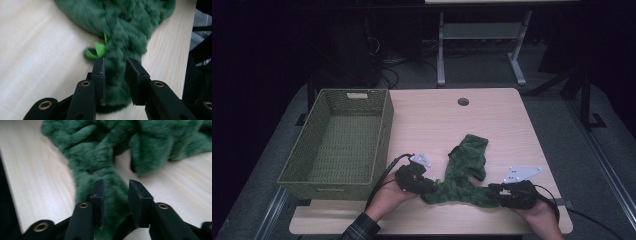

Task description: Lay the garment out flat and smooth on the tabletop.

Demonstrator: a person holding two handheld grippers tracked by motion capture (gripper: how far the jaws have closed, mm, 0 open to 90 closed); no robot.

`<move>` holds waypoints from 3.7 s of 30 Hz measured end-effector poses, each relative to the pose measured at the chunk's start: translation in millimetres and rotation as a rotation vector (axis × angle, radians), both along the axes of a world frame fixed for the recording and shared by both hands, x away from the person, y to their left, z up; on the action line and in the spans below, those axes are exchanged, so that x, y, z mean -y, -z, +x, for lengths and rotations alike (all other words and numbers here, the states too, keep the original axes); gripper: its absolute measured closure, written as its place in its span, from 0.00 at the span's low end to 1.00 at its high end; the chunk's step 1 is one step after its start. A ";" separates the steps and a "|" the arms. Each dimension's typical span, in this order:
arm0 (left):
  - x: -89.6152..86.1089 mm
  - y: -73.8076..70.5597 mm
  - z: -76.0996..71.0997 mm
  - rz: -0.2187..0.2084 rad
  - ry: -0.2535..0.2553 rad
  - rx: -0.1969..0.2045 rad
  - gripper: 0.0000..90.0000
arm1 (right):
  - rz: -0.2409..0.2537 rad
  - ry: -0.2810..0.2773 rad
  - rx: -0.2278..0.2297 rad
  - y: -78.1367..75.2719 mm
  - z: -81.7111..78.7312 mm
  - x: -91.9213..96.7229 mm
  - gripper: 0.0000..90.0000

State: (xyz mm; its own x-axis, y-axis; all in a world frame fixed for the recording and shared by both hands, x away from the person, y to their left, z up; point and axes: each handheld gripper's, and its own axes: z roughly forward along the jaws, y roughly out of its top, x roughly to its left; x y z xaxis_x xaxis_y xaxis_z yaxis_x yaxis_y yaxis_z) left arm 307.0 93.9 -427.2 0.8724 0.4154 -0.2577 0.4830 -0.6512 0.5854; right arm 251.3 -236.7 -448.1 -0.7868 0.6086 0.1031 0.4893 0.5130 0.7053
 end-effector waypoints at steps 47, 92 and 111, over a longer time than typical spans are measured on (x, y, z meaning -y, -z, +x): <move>36.6 -3.7 79.9 -0.081 -0.049 0.145 0.90 | -0.002 0.111 -0.036 11.3 34.2 -12.2 0.59; -3.5 20.7 40.2 0.105 -0.166 0.103 0.90 | -0.085 0.000 -0.132 3.2 108.5 -21.9 0.91; 10.9 -34.7 56.2 0.011 -0.135 0.217 0.62 | 0.001 0.087 -0.027 -42.1 109.1 -9.3 0.68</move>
